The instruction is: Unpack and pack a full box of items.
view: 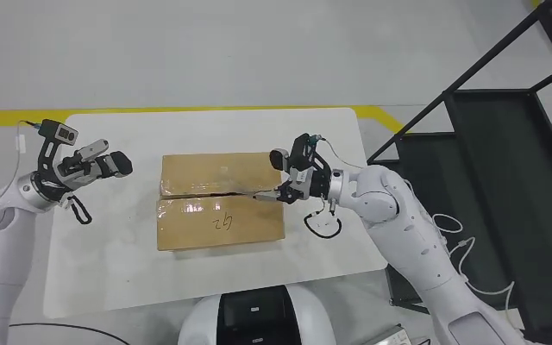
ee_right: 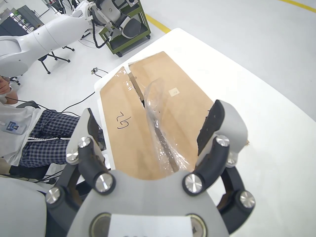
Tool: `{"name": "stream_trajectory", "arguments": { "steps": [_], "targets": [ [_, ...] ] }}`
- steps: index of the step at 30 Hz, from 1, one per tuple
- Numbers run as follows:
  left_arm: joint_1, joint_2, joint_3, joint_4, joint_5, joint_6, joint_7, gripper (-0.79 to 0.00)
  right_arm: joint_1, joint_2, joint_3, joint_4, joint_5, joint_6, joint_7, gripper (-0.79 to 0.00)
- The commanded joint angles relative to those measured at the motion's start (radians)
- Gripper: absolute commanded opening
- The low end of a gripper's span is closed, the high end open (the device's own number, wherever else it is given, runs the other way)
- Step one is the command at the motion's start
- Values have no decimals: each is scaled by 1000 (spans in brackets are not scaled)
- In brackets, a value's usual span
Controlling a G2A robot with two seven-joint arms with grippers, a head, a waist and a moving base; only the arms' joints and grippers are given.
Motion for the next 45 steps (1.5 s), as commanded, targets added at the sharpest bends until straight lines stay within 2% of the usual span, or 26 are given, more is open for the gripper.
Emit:
{"name": "stream_trajectory", "arguments": {
  "steps": [1, 8, 18, 26, 34, 41, 45],
  "targets": [
    [0, 0, 0, 0, 0, 0, 0, 0, 17, 0, -30, 6, 14, -9, 59, 0],
    [0, 0, 0, 0, 0, 0, 0, 0, 46, -5, -100, 32, 53, -12, 119, 0],
    [0, 0, 0, 0, 0, 0, 0, 0, 46, -5, -142, 84, 116, -30, 118, 0],
    [0, 0, 0, 0, 0, 0, 0, 0, 95, -19, -205, 162, 133, 0, 107, 0],
    [0, 0, 0, 0, 0, 0, 0, 0, 155, -38, -255, 240, 185, -19, 72, 0],
    [0, 0, 0, 0, 0, 0, 0, 0, 114, -17, -194, 153, 202, -73, 61, 0],
    [0, 0, 0, 0, 0, 0, 0, 0, 51, 6, -116, 88, 167, -32, 59, 0]
  ]
}}
